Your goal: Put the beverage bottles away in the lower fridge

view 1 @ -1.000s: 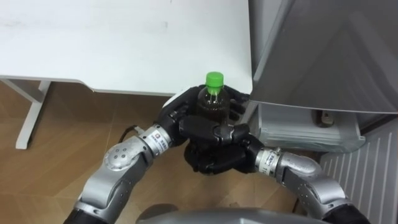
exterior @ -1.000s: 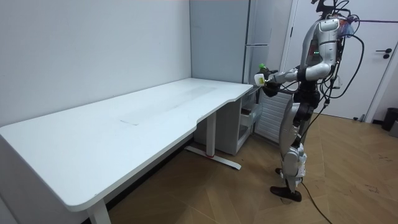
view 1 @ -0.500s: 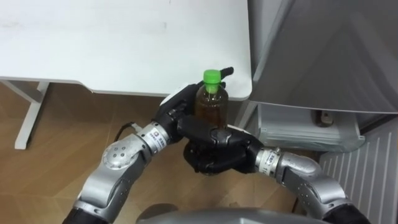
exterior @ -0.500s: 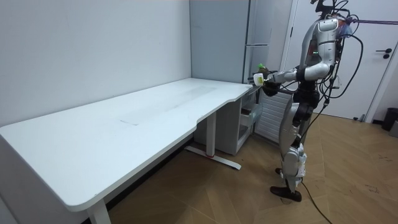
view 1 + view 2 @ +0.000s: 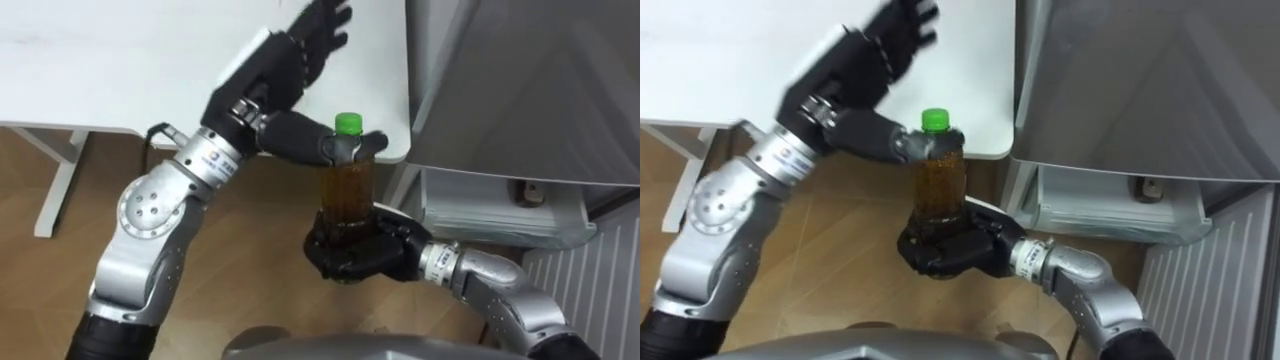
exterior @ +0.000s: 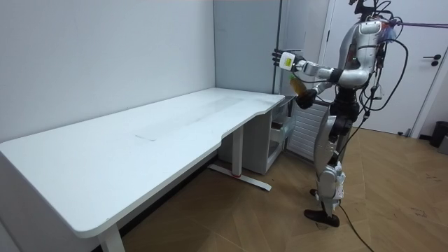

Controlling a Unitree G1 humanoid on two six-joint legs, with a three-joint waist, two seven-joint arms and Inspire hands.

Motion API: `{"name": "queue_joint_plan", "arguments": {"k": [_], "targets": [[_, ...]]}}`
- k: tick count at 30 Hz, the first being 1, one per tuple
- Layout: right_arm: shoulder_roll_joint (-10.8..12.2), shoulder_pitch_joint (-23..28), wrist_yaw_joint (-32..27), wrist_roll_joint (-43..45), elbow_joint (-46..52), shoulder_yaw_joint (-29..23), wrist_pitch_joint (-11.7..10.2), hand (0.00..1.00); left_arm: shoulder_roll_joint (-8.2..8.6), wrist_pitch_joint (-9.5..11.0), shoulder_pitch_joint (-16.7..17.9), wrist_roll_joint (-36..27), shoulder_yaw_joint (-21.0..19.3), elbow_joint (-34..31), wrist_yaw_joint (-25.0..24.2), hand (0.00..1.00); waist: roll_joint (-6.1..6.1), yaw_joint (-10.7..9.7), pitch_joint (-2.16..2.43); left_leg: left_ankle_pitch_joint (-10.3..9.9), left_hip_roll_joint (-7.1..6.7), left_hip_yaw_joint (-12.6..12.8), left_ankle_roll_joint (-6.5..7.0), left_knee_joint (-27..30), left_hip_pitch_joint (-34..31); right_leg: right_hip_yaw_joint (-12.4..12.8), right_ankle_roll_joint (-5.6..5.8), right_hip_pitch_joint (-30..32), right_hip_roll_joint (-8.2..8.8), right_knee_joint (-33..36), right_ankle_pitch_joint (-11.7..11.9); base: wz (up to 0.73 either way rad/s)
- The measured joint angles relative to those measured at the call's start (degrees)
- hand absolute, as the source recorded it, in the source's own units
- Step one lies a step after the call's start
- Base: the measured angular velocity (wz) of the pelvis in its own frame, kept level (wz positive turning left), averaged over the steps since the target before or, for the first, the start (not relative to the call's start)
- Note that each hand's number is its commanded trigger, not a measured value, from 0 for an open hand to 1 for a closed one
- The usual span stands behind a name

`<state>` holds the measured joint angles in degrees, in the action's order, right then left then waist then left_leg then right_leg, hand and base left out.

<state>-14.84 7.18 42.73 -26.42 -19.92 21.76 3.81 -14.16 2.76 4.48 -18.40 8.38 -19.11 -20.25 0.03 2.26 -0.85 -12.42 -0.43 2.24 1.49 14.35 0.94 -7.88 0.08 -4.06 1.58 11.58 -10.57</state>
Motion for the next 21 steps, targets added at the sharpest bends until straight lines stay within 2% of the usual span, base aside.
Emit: {"name": "queue_joint_plan", "arguments": {"k": [3,6,10,14,17,21], "targets": [[-0.39,0.62,0.01,0.0,0.0,-1.19,0.0,1.0,0.16,0.13,-0.05,1.17,-1.65,-0.06,1.61,0.0,0.21,0.86,0.01,0.0,0.04,-0.01,-0.01,-0.02,0.05,-0.13,0.0,-0.01,-0.06,0.03,0.0,0.0],[-1.27,1.04,0.0,0.0,-0.03,-1.89,0.0,1.0,0.19,0.88,-0.05,1.15,-2.72,-0.06,4.05,0.0,0.51,1.39,-0.17,0.0,0.0,-0.04,-0.01,-0.28,0.33,-0.14,0.0,-0.19,-0.02,0.04,0.0,0.0],[-1.23,2.34,0.0,-0.07,-0.01,-3.07,-0.03,1.0,0.19,3.29,-0.04,1.07,-4.44,-0.77,7.96,0.0,0.53,2.01,-0.17,0.01,0.0,0.06,-0.01,-0.78,0.7,-0.14,0.0,-0.31,-0.04,-0.01,0.0,-0.01],[-1.26,3.07,0.08,-0.02,-0.41,-3.61,-0.06,1.0,0.22,4.88,0.05,1.12,-6.14,-1.76,11.0,0.0,0.54,2.72,-0.2,0.02,-0.03,-0.02,-0.01,-0.77,1.48,-0.34,0.0,-1.38,-0.03,-0.73,0.0,0.01],[0.02,3.63,0.38,2.11,-0.82,-6.37,-0.08,1.0,0.21,6.03,0.07,1.13,-10.63,-1.54,14.54,0.0,0.49,2.74,-0.24,0.02,-0.1,-0.58,-0.02,-0.87,1.88,-0.77,0.0,-1.97,0.01,-0.97,0.0,0.07],[0.17,5.03,0.41,2.16,-0.25,-9.08,-0.09,1.0,0.26,6.6,1.49,1.08,-14.49,-1.35,18.88,0.0,0.49,3.89,-0.25,0.03,-0.14,-0.38,0.0,-1.31,2.4,-0.81,0.01,-2.13,0.08,-1.0,-0.01,-0.03]]}}
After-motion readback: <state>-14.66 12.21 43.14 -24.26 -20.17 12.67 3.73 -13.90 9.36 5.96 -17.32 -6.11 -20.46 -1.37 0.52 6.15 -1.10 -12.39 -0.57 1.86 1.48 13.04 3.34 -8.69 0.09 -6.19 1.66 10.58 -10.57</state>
